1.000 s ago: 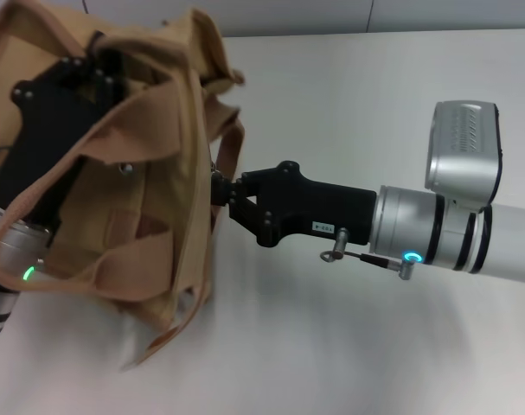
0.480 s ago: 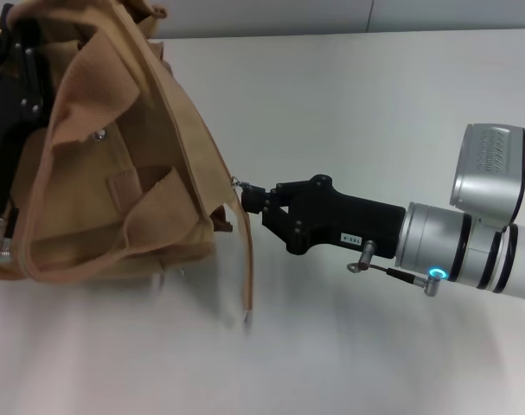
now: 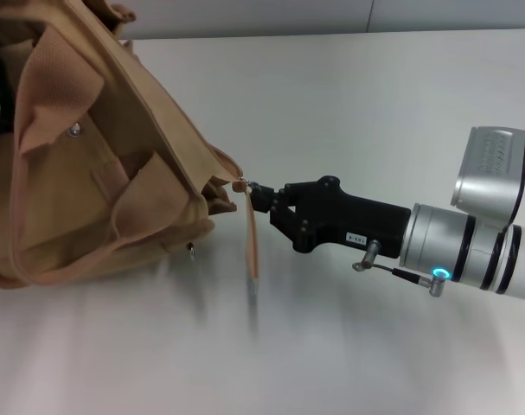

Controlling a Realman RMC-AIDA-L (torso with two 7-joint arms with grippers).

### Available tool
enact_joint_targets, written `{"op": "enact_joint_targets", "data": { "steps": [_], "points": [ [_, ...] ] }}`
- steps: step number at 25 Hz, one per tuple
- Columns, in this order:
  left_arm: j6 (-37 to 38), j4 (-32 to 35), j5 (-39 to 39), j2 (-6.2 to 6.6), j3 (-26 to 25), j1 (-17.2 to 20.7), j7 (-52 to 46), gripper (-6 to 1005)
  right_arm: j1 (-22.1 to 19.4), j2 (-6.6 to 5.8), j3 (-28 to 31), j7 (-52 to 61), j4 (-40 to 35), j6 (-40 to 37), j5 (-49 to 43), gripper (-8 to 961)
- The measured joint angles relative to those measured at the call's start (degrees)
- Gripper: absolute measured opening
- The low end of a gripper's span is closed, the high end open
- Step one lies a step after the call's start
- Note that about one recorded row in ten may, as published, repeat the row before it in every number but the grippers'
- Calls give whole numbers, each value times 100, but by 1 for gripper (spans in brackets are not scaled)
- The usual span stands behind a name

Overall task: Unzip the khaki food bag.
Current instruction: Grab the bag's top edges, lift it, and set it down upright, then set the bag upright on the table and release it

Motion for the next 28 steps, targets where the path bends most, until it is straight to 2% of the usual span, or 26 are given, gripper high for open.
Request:
{"op": "enact_joint_targets", "data": {
  "steps": [8, 12, 16, 19, 23, 28],
  "points": [
    [-31, 8, 18, 0, 22, 10, -19, 86, -17, 0, 333, 99, 0, -27, 8, 120],
    [-75, 8, 27, 0, 29, 15, -19, 86, -172, -3, 801, 167, -42, -102, 11, 132],
    [-125, 8, 33, 0, 27, 14, -19, 87, -309, -31, 1016, 640, -413, -604, -43, 211],
    [-137, 8, 33, 0, 25, 7, -19, 88, -308, -44, 538, 1130, -790, -925, -116, 270],
    [-144, 8, 34, 0, 11, -8, -19, 89, -252, -56, -441, 2140, -1183, -781, -128, 349],
    [-156, 8, 34, 0, 9, -35, -19, 90, -131, -36, -1350, 2932, -1373, -340, -133, 585]
  ]
}}
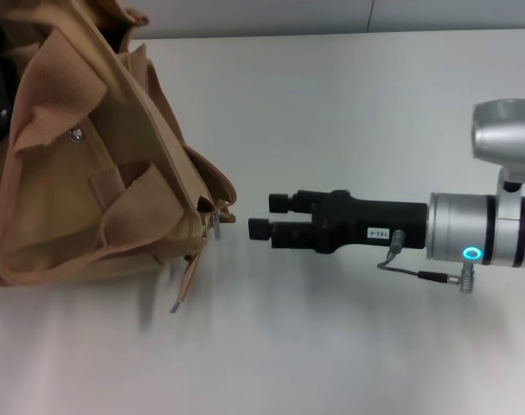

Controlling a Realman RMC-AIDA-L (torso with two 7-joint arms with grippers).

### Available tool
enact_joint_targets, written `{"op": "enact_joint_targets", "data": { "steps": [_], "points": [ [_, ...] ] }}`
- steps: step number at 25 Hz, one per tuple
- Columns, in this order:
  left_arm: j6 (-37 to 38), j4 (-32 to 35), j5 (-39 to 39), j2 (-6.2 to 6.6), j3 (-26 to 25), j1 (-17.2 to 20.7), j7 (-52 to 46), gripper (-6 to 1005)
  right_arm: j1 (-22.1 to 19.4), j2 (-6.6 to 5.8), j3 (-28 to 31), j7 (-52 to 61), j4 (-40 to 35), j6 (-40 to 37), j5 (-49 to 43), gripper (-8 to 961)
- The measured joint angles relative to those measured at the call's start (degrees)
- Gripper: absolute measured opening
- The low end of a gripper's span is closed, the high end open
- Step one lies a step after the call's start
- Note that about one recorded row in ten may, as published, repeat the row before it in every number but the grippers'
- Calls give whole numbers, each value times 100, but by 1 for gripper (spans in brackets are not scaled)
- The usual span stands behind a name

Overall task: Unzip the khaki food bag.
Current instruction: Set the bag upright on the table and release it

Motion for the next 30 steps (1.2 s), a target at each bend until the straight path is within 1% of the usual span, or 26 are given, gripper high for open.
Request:
{"op": "enact_joint_targets", "data": {
  "steps": [2, 3, 6, 7, 8, 9, 10, 11, 12, 13, 19, 23, 24, 25, 26, 28, 30],
  "points": [
    [-12, 0, 0, 0, 11, -28, 0, 90, 2, 9, -4, -97, -4, 51, 6, 703],
    [-14, 0, 0, 0, 14, -37, 0, 90, 9, 25, 9, -418, -7, 165, 38, 762],
    [-18, -5, 0, 0, 22, -66, -1, 91, 50, 32, 30, -753, 20, 320, 59, 756],
    [-19, -6, 6, 0, 24, -74, -7, 91, 96, 34, 34, -883, 55, 407, 62, 754],
    [-19, -8, 12, 0, 25, -80, -15, 91, 239, 35, 21, -1085, 175, 580, 66, 752],
    [-19, -8, 12, 0, 25, -80, -15, 91, 239, 35, 21, -1085, 175, 580, 66, 749],
    [-18, -8, 14, 0, 26, -81, -45, 92, 324, 36, 9, -1177, 273, 682, 66, 747],
    [-11, -8, 18, 0, 27, -82, -93, 92, 542, 37, -16, -1391, 507, 882, 66, 745],
    [-11, -8, 18, 0, 27, -82, -93, 92, 542, 37, -16, -1391, 507, 882, 66, 743],
    [-4, -8, 18, 0, 27, -82, -118, 92, 724, 37, 11, -1624, 760, 985, 66, 741],
    [7, -12, 49, 0, 27, -82, -156, 93, 957, 37, 111, -1848, 1013, 1037, 69, 607],
    [25, -37, 72, 0, 27, -83, -163, 94, 1202, 36, 269, -1910, 1232, 1239, 68, 517],
    [34, -41, 76, 0, 27, -83, -176, 94, 1202, 36, 269, -1910, 1232, 1239, 68, 487],
    [71, -40, 77, 0, 27, -91, -276, 95, 1309, 36, 412, -2057, 1398, 1349, 55, 456],
    [83, -33, 78, 0, 27, -93, -327, 95, 1309, 36, 412, -2057, 1398, 1349, 55, 426],
    [104, -8, 78, 0, 27, -100, -414, 95, 1434, 36, 636, -2335, 1612, 1487, 34, 366],
    [105, -5, 78, 0, 27, -109, -418, 96, 1469, 36, 734, -2441, 1662, 1527, 31, 305]
  ]
}}
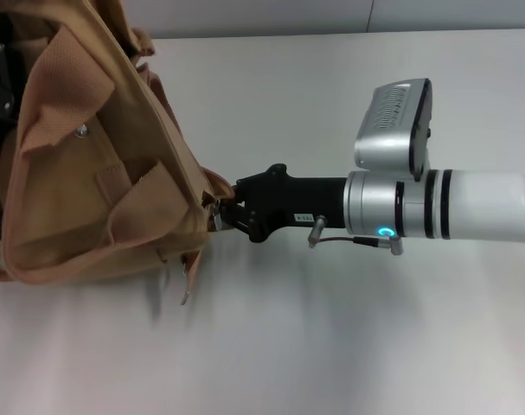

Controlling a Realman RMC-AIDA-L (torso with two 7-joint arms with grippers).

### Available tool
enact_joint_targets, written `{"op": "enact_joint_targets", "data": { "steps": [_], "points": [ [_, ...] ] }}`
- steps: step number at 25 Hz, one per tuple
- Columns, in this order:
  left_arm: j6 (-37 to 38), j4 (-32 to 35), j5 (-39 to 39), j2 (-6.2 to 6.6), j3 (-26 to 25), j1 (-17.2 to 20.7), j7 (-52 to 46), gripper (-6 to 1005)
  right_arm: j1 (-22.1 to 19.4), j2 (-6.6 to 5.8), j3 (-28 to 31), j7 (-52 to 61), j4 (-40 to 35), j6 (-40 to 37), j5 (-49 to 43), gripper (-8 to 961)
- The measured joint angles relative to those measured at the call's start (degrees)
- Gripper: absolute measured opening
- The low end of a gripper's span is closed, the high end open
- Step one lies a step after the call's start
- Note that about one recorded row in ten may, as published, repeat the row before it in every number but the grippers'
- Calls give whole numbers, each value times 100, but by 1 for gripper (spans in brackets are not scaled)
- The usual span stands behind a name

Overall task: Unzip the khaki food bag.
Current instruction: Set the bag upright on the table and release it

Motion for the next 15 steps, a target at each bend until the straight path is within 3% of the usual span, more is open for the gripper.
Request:
{"op": "enact_joint_targets", "data": {
  "steps": [5, 7, 12, 15],
  "points": [
    [2, -1, 0, 0, 0, -12, 0, 97, 11, 0, 192, -139, -8, -27, -4, 79],
    [2, 2, 0, 0, 0, -21, -1, 97, 8, 0, 214, -140, -36, -72, -2, 38],
    [3, 6, 136, 5, 122, 13, -246, 98, -340, 0, 691, 51, -380, -627, 37, 39],
    [-24, 6, 271, 5, 144, 70, -267, 99, -816, -5, 1337, 403, -881, -1280, 41, 44]
  ]
}}
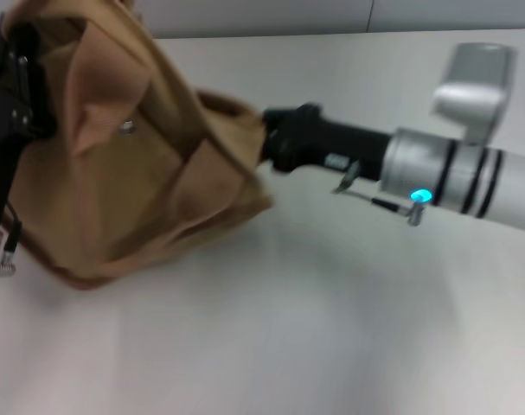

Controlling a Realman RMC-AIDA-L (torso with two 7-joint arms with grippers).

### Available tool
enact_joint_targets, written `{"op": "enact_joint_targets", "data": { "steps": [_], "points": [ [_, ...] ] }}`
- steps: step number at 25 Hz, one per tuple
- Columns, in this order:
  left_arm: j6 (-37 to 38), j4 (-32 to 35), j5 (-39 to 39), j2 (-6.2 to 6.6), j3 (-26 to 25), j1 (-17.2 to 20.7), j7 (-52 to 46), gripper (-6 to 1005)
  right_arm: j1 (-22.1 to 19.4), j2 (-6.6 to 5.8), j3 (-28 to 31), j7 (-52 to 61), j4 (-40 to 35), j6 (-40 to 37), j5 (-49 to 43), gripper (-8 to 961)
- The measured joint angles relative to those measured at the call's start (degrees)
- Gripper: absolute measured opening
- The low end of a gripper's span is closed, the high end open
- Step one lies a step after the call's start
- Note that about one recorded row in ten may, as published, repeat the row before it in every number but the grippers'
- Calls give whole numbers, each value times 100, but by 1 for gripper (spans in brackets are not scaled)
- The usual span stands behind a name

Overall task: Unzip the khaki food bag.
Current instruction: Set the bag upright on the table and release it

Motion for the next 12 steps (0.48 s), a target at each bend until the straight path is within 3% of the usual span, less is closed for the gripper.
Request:
{"op": "enact_joint_targets", "data": {
  "steps": [12],
  "points": [
    [-600, -89, 785, 5, 112, 300, -74, 101, -656, -73, 304, 1203, -1525, -857, 161, 73]
  ]
}}
